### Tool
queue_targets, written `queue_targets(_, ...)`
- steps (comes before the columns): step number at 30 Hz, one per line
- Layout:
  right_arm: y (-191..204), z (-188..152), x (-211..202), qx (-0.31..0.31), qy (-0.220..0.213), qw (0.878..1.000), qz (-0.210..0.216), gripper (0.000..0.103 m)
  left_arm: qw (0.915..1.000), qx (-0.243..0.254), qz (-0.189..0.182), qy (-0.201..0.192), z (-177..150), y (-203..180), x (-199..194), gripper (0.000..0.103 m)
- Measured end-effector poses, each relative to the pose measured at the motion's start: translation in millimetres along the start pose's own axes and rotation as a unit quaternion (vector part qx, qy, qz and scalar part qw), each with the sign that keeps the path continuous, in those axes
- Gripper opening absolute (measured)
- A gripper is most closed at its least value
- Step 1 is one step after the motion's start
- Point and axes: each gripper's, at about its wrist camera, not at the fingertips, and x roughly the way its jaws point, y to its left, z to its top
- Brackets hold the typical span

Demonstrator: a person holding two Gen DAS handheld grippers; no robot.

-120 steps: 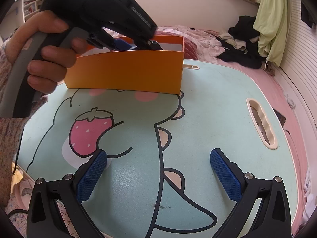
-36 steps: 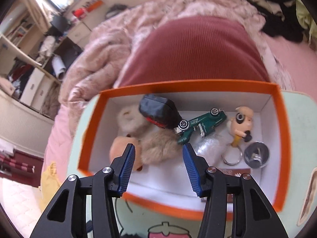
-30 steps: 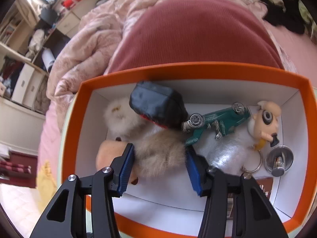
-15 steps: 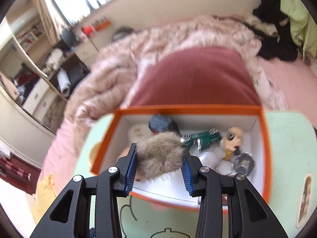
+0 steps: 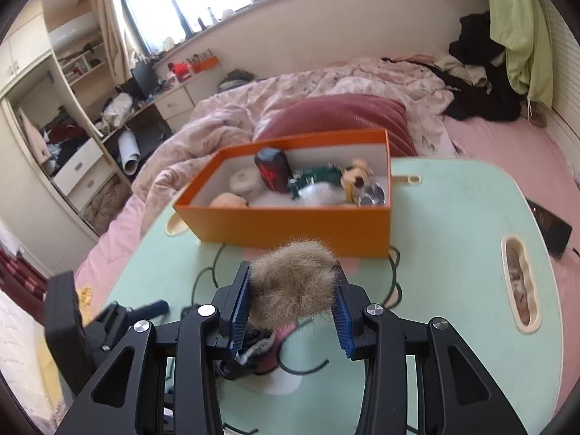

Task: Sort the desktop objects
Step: 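Grasp the brown fur pompom with the right gripper and lift it out, then lower the brown pompom onto the table and open the right gripper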

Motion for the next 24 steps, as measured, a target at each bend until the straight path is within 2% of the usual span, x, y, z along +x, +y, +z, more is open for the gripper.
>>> queue_targets(6, -18.3, -27.1, 32.0, 0.019, 0.038, 0.999, 0.001, 0.039, 1.0, 0.001, -0.001, 0.0, -0.2, 0.2, 0.1, 0.103)
queue_targets(9, -21.9, -28.4, 32.8, 0.021, 0.025, 0.999, 0.008, 0.042, 1.0, 0.001, -0.001, 0.0, -0.4, 0.4, 0.1, 0.103)
queue_targets(10, -21.6, -27.7, 29.1, 0.02, 0.016, 1.0, 0.013, 0.049, 1.0, 0.001, -0.002, 0.0, -0.3, 0.4, 0.5, 0.103)
queue_targets(11, -20.7, -27.6, 22.9, 0.018, 0.002, 1.0, 0.018, 0.064, 1.0, 0.001, -0.002, 0.0, -0.2, 0.3, 0.7, 0.103)
queue_targets(12, -19.1, -27.8, 15.6, 0.014, -0.016, 1.0, 0.018, 0.072, 1.0, 0.001, -0.002, 0.0, -0.3, 0.3, 0.6, 0.103)
queue_targets(13, -17.1, -29.4, 7.0, 0.009, -0.035, 0.999, 0.015, 0.085, 1.0, 0.002, -0.002, 0.0, -0.4, 0.5, 0.5, 0.103)
queue_targets(14, -14.9, -31.4, -0.7, 0.003, -0.051, 0.999, 0.01, 0.088, 1.0, 0.002, -0.002, 0.0, -0.4, 0.7, 0.6, 0.103)
queue_targets(18, -9.3, -42.4, -16.9, -0.027, -0.059, 0.998, 0.005, 0.089, 1.0, 0.002, -0.003, 0.0, -0.3, 0.6, 0.9, 0.103)
queue_targets(24, -0.7, -70.8, -24.8, -0.1, -0.046, 0.993, -0.041, 0.089, 1.0, 0.003, -0.003, 0.0, -0.5, 1.1, 0.7, 0.103)
